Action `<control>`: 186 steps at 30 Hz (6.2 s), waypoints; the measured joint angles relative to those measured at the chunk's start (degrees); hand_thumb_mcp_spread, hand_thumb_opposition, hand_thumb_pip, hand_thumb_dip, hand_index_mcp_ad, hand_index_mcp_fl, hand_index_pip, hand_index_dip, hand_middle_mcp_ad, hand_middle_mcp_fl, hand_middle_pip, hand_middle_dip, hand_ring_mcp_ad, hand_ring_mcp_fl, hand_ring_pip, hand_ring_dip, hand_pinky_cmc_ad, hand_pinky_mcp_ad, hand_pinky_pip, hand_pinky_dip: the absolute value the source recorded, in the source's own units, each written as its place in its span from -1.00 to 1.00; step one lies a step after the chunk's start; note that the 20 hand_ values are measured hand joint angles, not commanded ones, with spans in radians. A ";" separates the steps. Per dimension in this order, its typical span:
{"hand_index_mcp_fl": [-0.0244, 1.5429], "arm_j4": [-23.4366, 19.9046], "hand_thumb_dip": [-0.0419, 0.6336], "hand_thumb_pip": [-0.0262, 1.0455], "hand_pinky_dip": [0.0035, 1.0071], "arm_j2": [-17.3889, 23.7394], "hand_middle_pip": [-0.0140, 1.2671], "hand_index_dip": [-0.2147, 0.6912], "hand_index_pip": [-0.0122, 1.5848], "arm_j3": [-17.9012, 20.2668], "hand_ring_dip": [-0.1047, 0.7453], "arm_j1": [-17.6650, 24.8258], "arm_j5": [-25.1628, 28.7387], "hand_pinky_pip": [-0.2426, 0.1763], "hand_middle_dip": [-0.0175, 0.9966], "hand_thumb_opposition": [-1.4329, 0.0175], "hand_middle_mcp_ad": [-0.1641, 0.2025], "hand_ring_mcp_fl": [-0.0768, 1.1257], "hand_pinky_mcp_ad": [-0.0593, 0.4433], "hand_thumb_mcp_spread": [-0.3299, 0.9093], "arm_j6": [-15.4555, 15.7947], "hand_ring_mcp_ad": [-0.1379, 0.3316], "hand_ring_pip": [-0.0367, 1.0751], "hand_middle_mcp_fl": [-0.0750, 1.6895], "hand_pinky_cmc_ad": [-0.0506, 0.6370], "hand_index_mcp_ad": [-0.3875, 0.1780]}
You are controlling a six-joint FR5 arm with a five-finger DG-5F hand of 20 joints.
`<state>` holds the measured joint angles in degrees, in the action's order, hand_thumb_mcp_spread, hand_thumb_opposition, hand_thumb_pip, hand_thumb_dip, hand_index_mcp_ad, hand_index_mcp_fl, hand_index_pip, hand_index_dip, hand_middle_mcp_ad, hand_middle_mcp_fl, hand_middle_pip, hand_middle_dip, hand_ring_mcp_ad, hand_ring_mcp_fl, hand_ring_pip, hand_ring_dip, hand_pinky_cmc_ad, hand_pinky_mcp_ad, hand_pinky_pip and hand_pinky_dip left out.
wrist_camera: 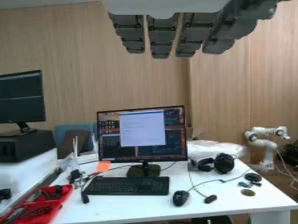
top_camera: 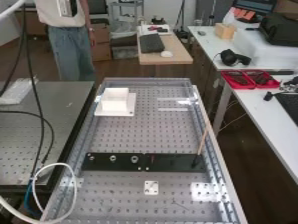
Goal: Grab the larger nut and place it in the white container
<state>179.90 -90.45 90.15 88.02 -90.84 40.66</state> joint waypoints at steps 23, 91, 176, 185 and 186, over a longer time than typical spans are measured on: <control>-0.91 0.09 -0.78 -0.14 0.41 -0.62 -0.76 -0.49 -0.87 0.82 -0.33 -1.14 0.19 -0.20 -0.51 0.00 0.18 -0.85 0.65 -0.10 0.39 0.26 -0.76 -0.82 0.29 0.34; -0.94 -45.91 -0.45 0.40 0.46 -16.66 -0.77 -0.45 0.93 34.45 -0.32 -16.09 -8.65 -0.28 -0.48 -0.25 0.24 -0.86 0.67 -0.02 2.79 0.36 -0.69 -0.91 0.37 -0.12; -0.94 -47.26 -0.32 0.56 0.67 -22.30 -0.80 -0.07 0.96 33.09 -0.51 -17.12 -11.48 -0.27 -0.64 -0.24 0.18 -0.87 0.47 0.03 7.78 0.29 -0.48 -0.91 0.25 -0.14; -0.94 -47.40 -0.32 0.56 0.65 -22.49 -0.80 -0.14 0.97 32.90 -0.51 -17.17 -11.76 -0.27 -0.64 -0.24 0.17 -0.87 0.47 0.03 7.66 0.29 -0.48 -0.91 0.25 -0.15; -0.94 -47.37 -0.32 0.56 0.65 -22.48 -0.80 -0.16 0.96 32.87 -0.51 -17.17 -11.73 -0.27 -0.64 -0.24 0.17 -0.87 0.47 0.03 7.66 0.29 -0.48 -0.91 0.25 -0.14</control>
<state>132.53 -112.93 123.03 70.85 -102.57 48.31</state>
